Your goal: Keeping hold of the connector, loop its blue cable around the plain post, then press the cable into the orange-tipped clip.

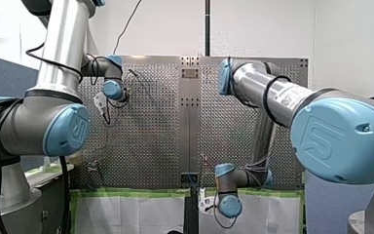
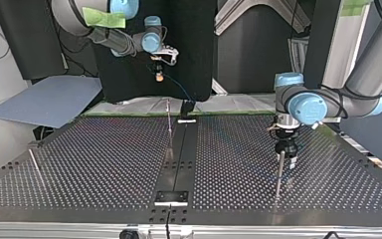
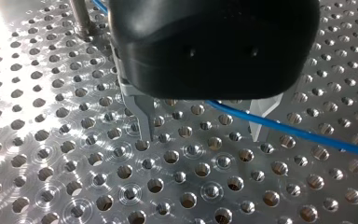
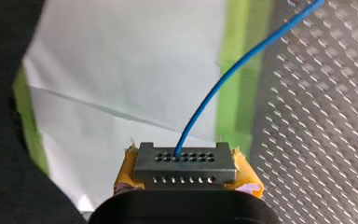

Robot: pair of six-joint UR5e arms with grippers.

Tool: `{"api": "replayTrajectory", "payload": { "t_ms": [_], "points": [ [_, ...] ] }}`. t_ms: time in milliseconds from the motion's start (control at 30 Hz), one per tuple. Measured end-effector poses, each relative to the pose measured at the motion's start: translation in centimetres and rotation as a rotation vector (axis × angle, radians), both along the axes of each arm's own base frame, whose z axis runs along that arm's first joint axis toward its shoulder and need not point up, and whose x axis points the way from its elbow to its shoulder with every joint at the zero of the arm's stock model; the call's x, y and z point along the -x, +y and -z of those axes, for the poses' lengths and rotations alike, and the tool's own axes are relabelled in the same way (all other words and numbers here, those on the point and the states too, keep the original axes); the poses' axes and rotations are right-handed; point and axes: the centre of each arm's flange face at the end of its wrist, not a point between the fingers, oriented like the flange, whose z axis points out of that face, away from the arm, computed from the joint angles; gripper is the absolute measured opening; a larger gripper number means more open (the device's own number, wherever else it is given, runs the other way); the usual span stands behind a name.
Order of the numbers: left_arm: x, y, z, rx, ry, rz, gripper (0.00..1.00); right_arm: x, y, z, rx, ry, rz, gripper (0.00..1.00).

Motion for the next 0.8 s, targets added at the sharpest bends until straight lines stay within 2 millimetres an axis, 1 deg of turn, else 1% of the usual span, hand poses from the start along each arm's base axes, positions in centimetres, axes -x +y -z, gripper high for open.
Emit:
{"api": "replayTrajectory", "payload": {
  "t_ms": [333, 633, 800],
  "points": [
    [0.0, 0.1, 0.1, 0.003, 0.007, -0.001, 1.0, 1.4, -0.6, -4.4, 0.084, -0.054, 0.033, 0.0],
    [0.0, 0.3, 0.1, 0.008, 0.011, -0.004, 1.0, 2.1, 0.1, -8.6, 0.161, -0.099, 0.034, 0.0],
    [0.0, 0.5, 0.1, 0.014, 0.012, -0.007, 1.0, 2.5, 1.0, -10.5, 0.185, -0.117, 0.029, 0.0]
  ]
}}
